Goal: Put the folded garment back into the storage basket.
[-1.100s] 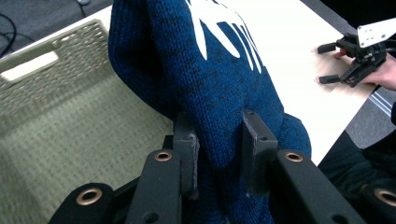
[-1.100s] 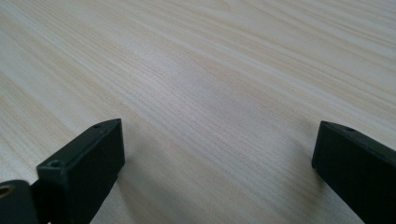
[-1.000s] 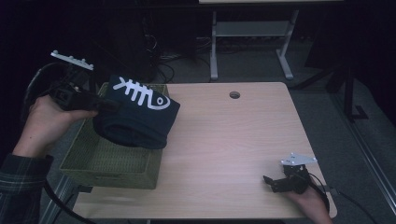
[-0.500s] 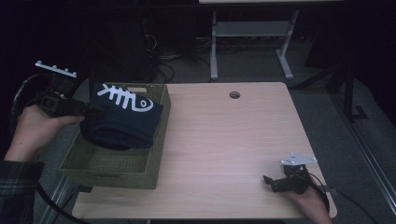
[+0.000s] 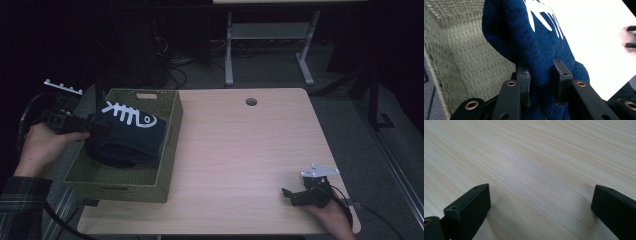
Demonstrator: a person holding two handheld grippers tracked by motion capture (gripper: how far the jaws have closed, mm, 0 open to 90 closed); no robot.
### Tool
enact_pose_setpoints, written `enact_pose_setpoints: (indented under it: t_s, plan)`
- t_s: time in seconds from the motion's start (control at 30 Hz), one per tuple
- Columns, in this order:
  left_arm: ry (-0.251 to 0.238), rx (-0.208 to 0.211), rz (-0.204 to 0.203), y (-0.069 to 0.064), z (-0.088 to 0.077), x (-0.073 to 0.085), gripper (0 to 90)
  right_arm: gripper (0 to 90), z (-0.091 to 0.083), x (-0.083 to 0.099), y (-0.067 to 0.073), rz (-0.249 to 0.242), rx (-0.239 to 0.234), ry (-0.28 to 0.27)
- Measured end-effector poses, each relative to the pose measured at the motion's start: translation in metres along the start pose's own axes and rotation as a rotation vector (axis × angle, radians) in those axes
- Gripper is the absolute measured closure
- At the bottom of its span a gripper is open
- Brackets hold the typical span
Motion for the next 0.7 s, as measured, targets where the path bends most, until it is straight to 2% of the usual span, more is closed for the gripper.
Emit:
enact_pose_setpoints:
  t_s: [0.5,0.7]
  plan:
    - [0.036,0.036,-0.037,0.011,0.031,0.018,71.0,2.1,0.000,0.000,0.000,-0.001,0.000,0.001]
    - [0.052,0.044,-0.050,0.021,0.044,0.026,70.9,2.1,0.000,0.000,0.000,-0.001,0.000,0.001]
Point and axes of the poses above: each handheld gripper's, and its own axes: z roughly forward along the jaws, x roughly out of its underside, y roughly to its left, the point moved 10 cm from there along z, roughly forward along the jaws, and after that the axes turned 2 degrees about x, right-handed, at the moved point
